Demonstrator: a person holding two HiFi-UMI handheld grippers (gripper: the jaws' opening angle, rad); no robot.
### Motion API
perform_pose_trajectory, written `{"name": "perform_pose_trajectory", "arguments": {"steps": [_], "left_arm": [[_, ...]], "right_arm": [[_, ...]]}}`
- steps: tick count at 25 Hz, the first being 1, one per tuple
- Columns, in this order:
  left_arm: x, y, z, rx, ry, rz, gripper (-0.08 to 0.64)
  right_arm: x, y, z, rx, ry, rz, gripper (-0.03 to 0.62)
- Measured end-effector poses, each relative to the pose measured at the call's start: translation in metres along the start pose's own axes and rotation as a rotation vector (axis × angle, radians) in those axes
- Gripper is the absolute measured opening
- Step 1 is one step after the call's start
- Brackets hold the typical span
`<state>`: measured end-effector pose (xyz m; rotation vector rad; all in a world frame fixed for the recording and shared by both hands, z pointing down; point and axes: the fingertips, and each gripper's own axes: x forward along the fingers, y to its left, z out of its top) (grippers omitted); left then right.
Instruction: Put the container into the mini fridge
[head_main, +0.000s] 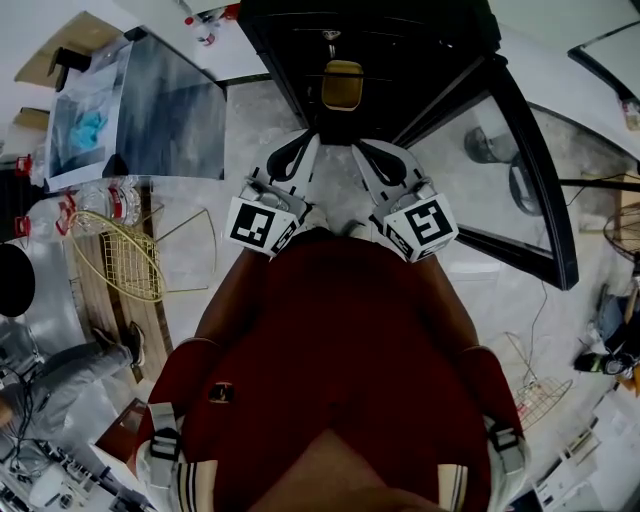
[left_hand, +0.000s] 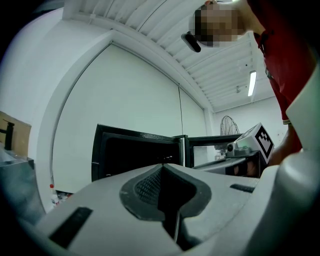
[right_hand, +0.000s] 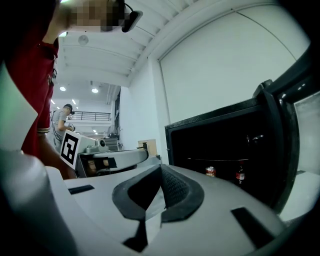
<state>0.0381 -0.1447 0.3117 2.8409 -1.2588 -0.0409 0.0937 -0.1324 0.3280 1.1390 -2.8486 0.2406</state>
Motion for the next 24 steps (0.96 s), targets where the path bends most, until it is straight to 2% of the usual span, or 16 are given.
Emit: {"name": "perform_pose_trajectory", "arguments": {"steps": [9,24], "left_arm": [[-0.001,-0.009,0.003,0.002,-0.009,-0.012,0.008],[-0.009,0.001,0.005,0.003,-0.013,-0.003,0.008]], "right_arm": [[-0.008,0.004,0.001,-0.013,0.001,0.002,-0.002],[0.002,0.012,-0.002,-0.027,0.021,0.023,-0.002]]}}
